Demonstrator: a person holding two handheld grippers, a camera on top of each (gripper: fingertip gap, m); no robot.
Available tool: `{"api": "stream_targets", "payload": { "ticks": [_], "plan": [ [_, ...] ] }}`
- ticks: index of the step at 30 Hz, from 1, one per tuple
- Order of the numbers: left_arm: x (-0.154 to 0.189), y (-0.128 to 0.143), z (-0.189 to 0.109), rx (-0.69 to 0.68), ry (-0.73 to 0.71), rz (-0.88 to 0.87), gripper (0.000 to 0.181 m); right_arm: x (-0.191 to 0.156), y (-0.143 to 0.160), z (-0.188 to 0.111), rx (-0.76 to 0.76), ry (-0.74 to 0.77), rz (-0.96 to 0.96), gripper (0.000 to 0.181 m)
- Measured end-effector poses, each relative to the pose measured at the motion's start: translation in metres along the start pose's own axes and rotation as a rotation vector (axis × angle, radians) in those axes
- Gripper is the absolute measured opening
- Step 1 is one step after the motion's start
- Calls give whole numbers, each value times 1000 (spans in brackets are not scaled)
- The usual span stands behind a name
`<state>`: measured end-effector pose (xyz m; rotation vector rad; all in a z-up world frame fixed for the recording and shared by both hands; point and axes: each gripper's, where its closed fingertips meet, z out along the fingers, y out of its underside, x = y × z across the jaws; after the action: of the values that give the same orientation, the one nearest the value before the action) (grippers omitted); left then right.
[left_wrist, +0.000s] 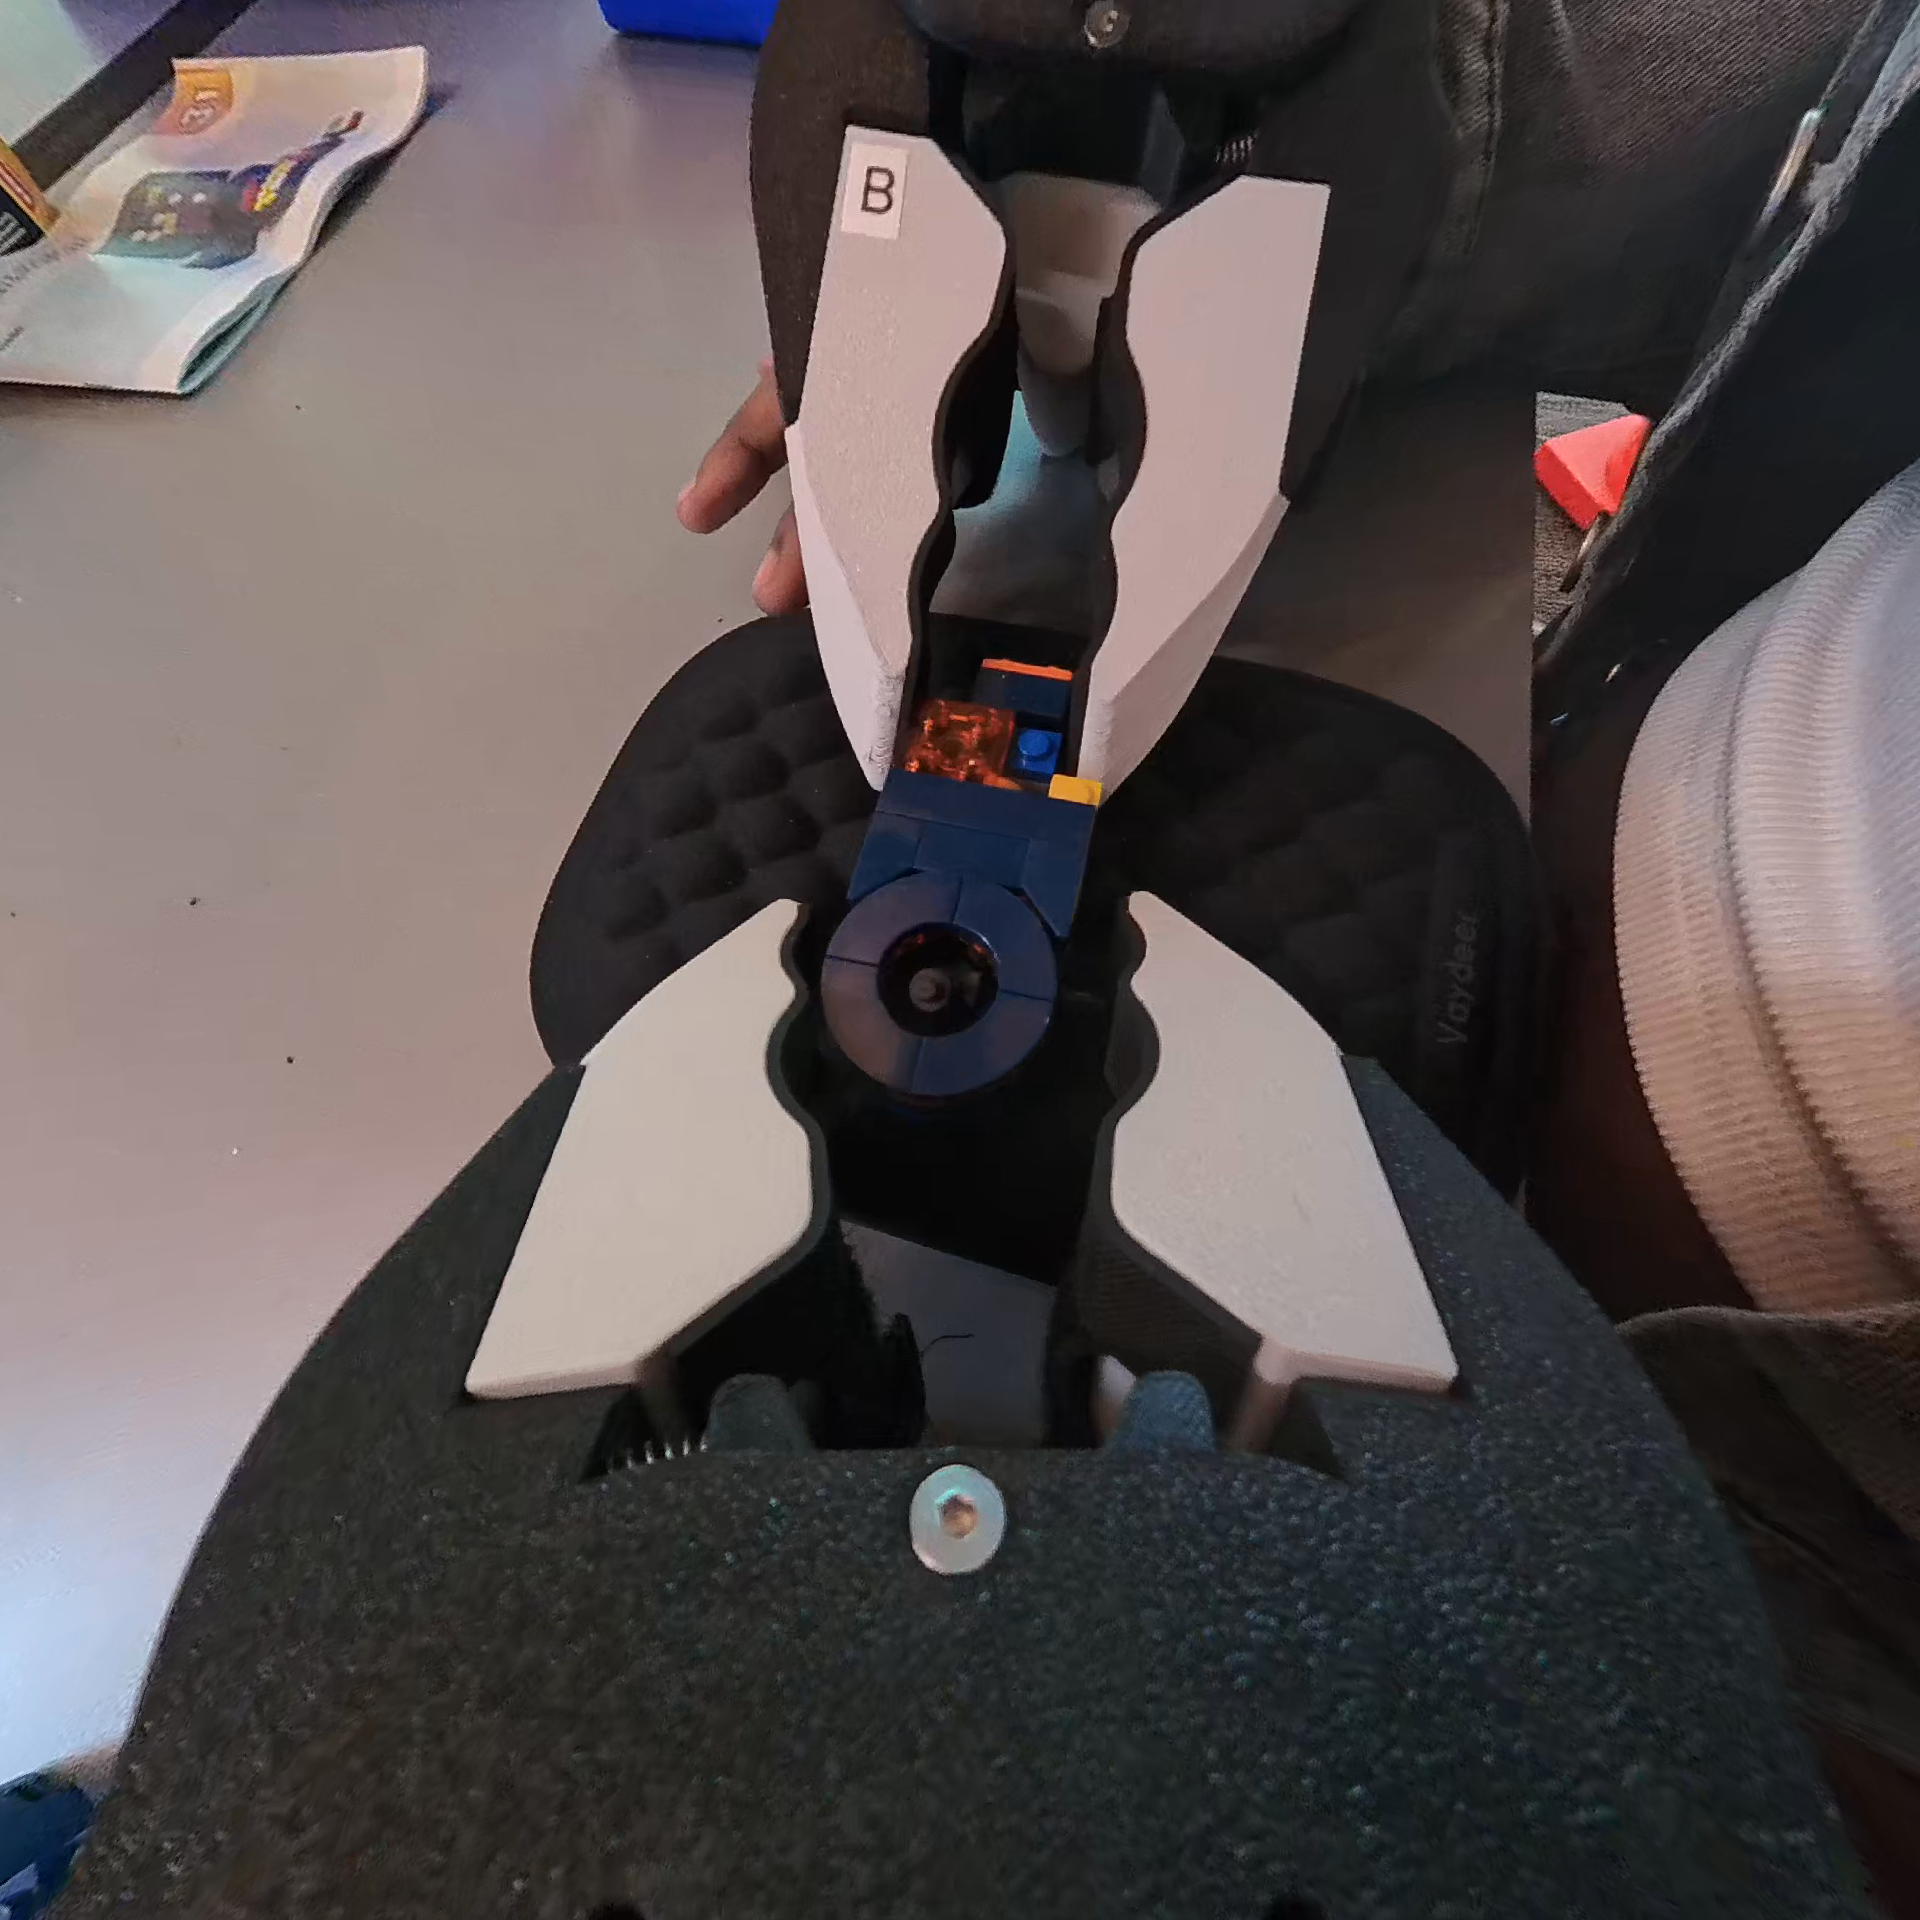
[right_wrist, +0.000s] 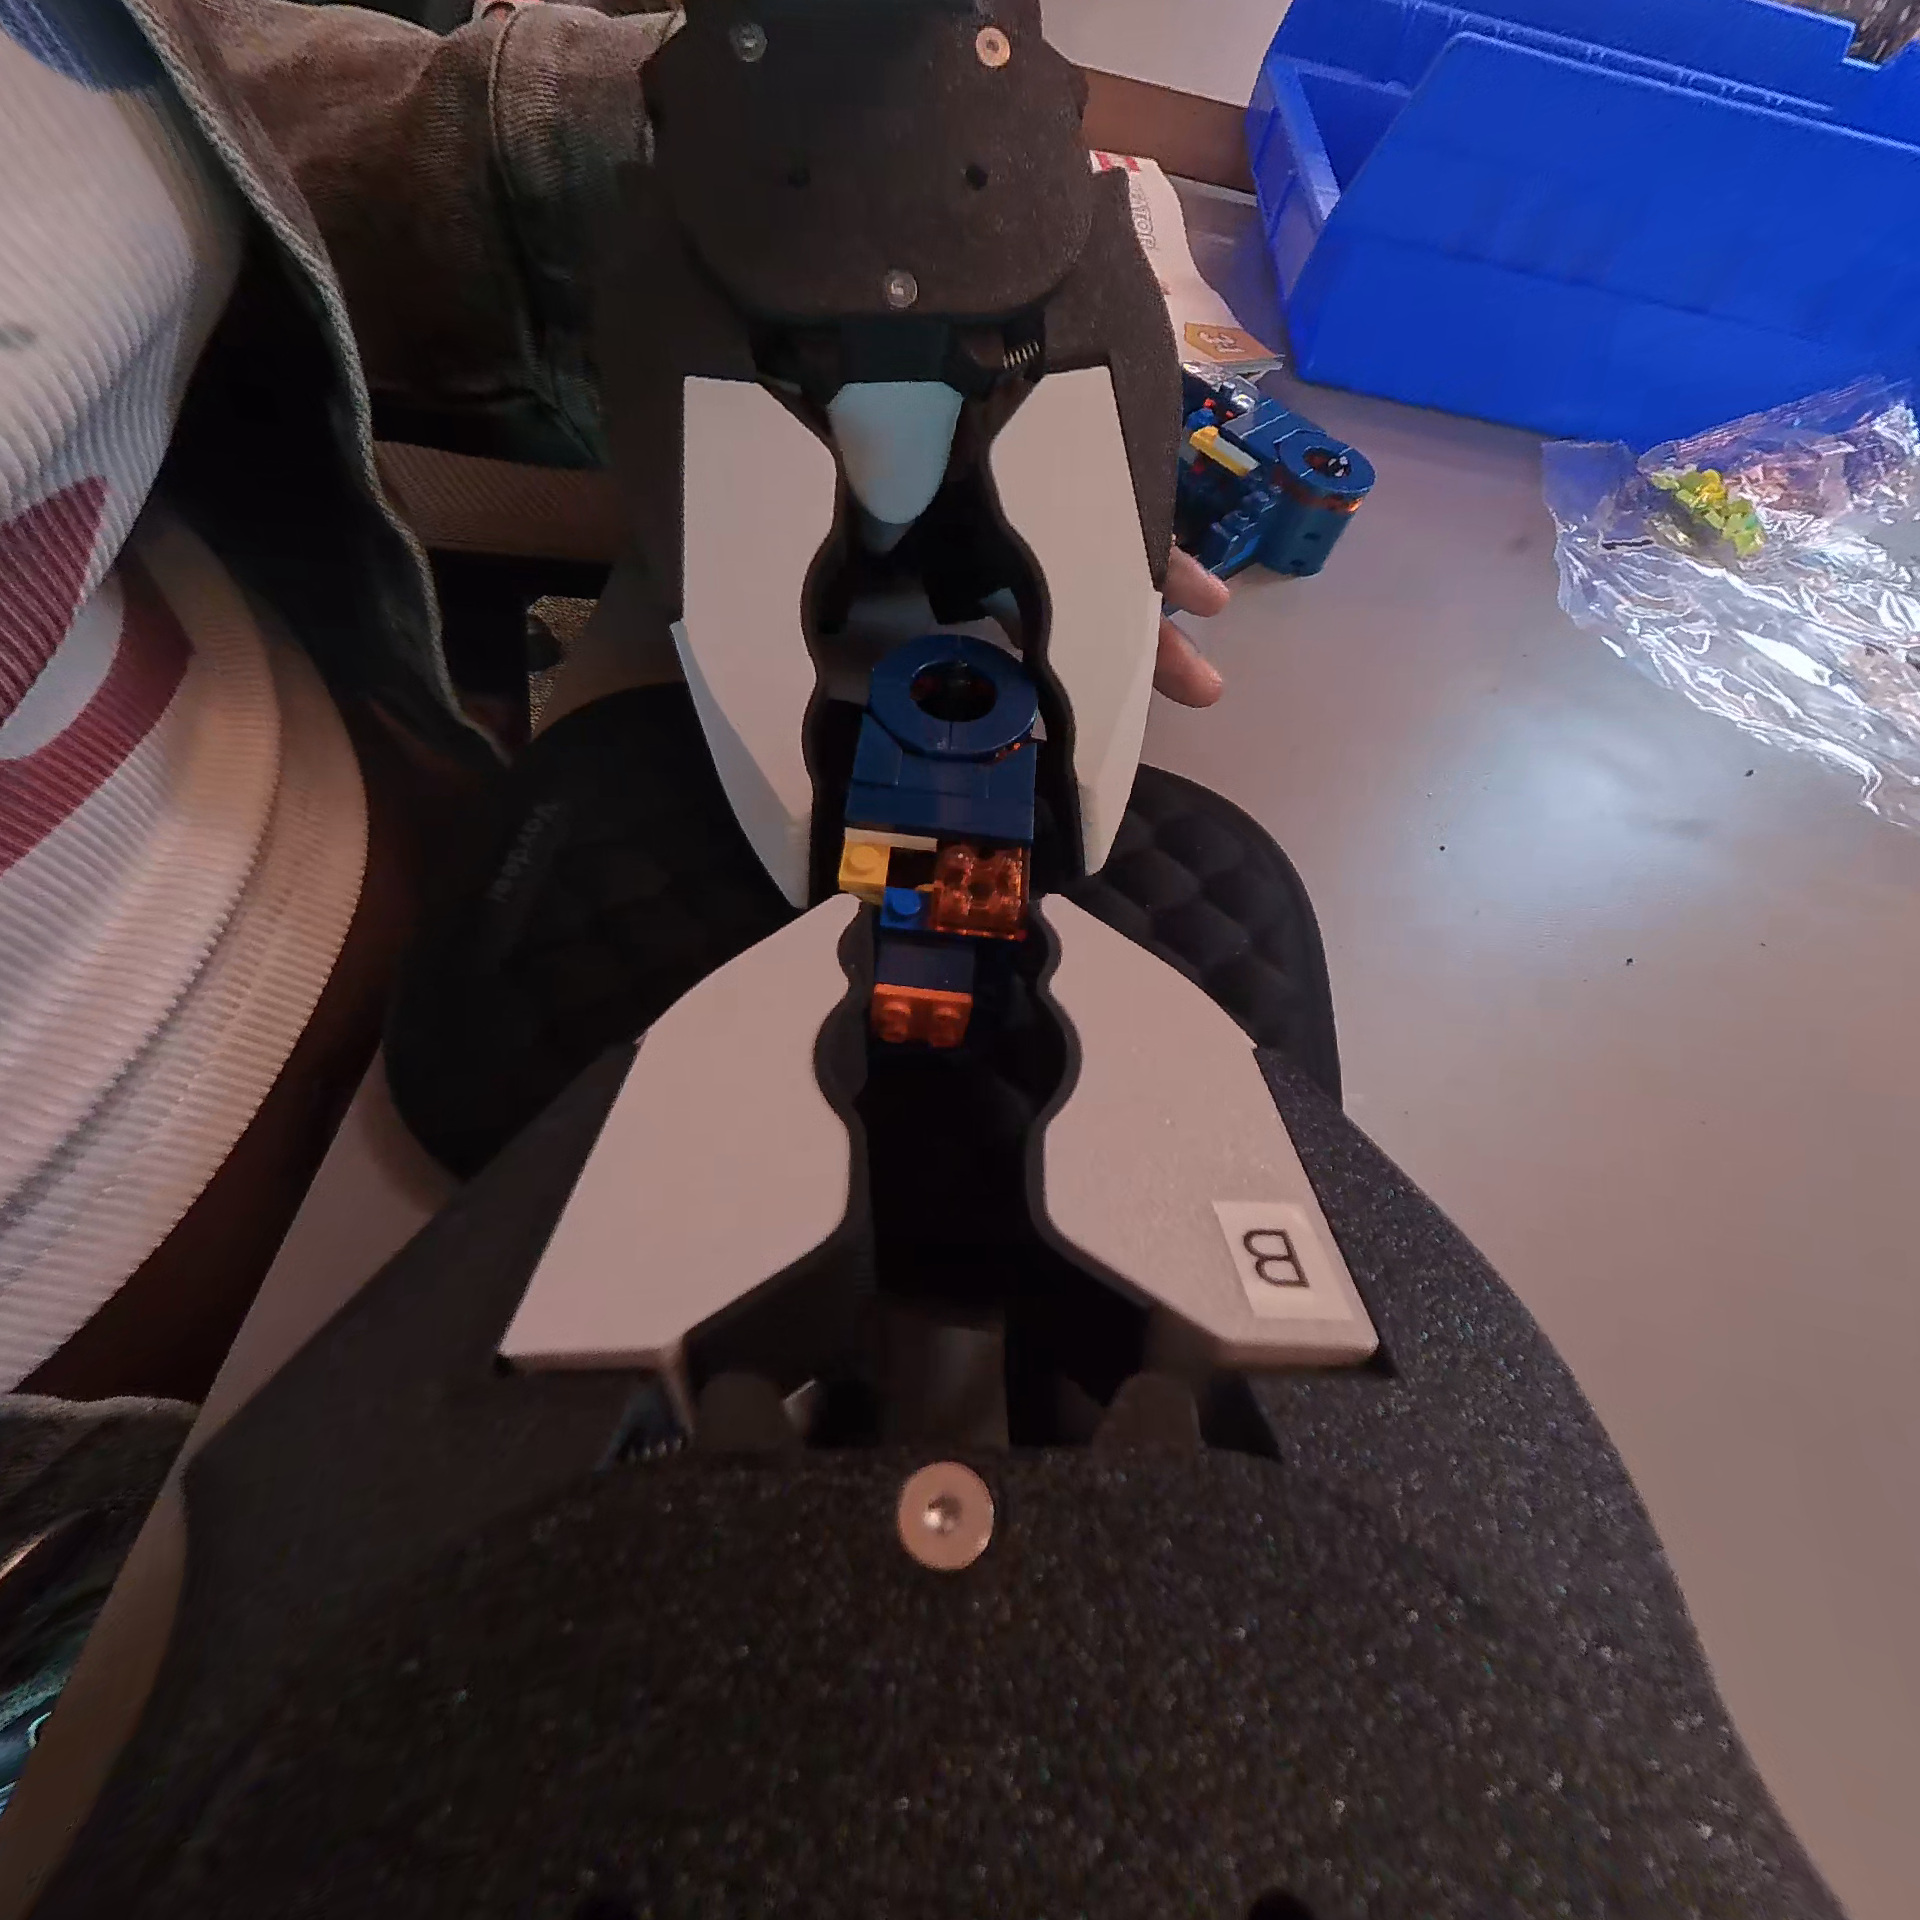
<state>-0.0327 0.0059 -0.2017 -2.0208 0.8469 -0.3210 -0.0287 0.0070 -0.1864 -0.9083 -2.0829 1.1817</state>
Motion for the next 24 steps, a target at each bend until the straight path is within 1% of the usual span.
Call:
{"api": "stream_targets", "payload": {
  "ticks": [8, 17, 24],
  "plan": [
    [-3, 1, 1, -10, -12, -20, 62, 1, 0, 0, 0, 3, 9, 27],
    [-4, 2, 1, -15, -10, -34, 65, 2, 0, 1, -2, 3, 15, 28],
    [-8, 3, 1, -17, -34, -48, 73, 3, 0, 1, -4, 3, 18, 29]
  ]
}}
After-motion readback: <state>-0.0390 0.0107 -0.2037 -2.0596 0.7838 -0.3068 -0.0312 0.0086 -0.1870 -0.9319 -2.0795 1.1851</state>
